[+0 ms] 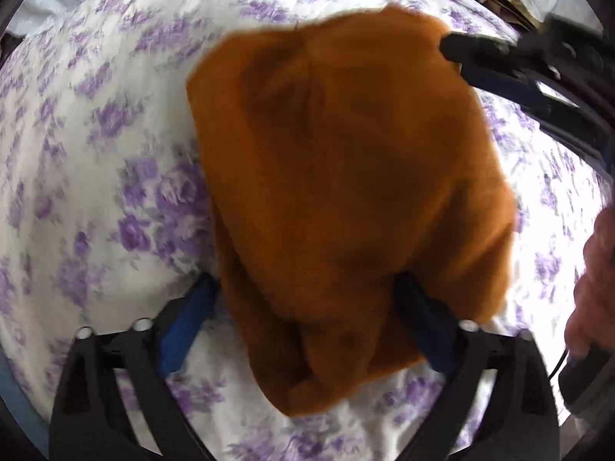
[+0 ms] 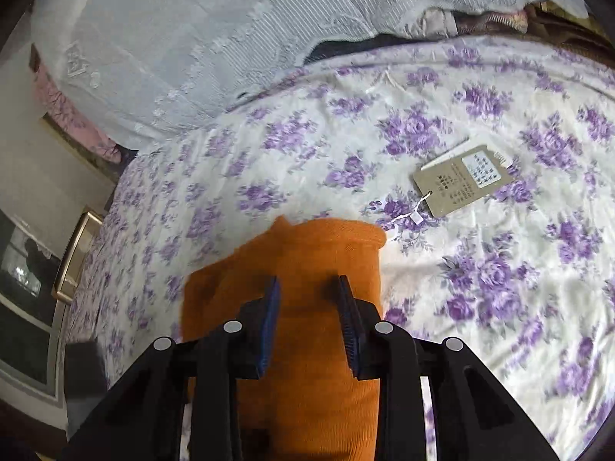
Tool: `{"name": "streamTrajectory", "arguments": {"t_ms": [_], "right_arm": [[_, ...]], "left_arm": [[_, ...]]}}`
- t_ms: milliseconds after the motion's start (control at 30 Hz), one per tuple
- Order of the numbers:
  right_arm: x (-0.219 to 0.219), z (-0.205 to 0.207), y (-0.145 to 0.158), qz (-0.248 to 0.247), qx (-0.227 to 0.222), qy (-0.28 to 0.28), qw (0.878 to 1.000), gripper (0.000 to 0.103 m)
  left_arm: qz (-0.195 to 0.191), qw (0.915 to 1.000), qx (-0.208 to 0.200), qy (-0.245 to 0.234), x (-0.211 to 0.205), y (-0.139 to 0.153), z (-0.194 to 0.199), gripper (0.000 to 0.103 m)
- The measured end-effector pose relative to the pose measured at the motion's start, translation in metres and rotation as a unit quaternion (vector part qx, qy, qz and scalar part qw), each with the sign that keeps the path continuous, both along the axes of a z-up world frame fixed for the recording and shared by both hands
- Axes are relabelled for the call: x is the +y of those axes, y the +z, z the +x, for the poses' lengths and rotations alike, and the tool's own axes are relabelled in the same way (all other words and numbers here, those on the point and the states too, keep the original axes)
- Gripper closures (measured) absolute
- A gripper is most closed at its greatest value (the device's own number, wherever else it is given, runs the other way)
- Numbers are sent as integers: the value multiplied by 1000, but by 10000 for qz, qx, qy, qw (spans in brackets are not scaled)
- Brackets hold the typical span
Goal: Fold small clothes
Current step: 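Close the right tool on the folded orange bundle and tuck its edge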
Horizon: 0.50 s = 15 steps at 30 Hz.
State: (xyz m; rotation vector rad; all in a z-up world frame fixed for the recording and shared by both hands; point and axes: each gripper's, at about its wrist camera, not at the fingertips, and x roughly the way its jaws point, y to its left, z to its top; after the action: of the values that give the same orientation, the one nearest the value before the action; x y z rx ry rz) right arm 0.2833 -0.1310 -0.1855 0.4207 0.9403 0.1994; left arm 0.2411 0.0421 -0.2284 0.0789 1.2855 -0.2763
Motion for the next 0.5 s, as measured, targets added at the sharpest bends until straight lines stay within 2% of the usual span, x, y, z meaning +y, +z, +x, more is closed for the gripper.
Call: {"name": "streamTrajectory", "arguments": {"t_ms": [67,133,233,367,500], "right_arm": [[0,13,-18,-40,240,-38,9997,74],[1,18,-29,-153,264,-15,9995,74],[3,25,-32,-282,316,6,9991,74],[0,25,-28,-248,336,-37,9991,75],[-5,-3,-3,-138,78,-129,9998,73]], "left_arm": [[144,9998,-94,-81,-7,0,-2,4],[120,9998,-101,-84,-9,-2,1,4],[113,9998,-91,-156,-11,-3,6,4],[102,9998,16,-195,-12,0,11,4],[-116,9999,85,-59,-2,14,16,5]]}}
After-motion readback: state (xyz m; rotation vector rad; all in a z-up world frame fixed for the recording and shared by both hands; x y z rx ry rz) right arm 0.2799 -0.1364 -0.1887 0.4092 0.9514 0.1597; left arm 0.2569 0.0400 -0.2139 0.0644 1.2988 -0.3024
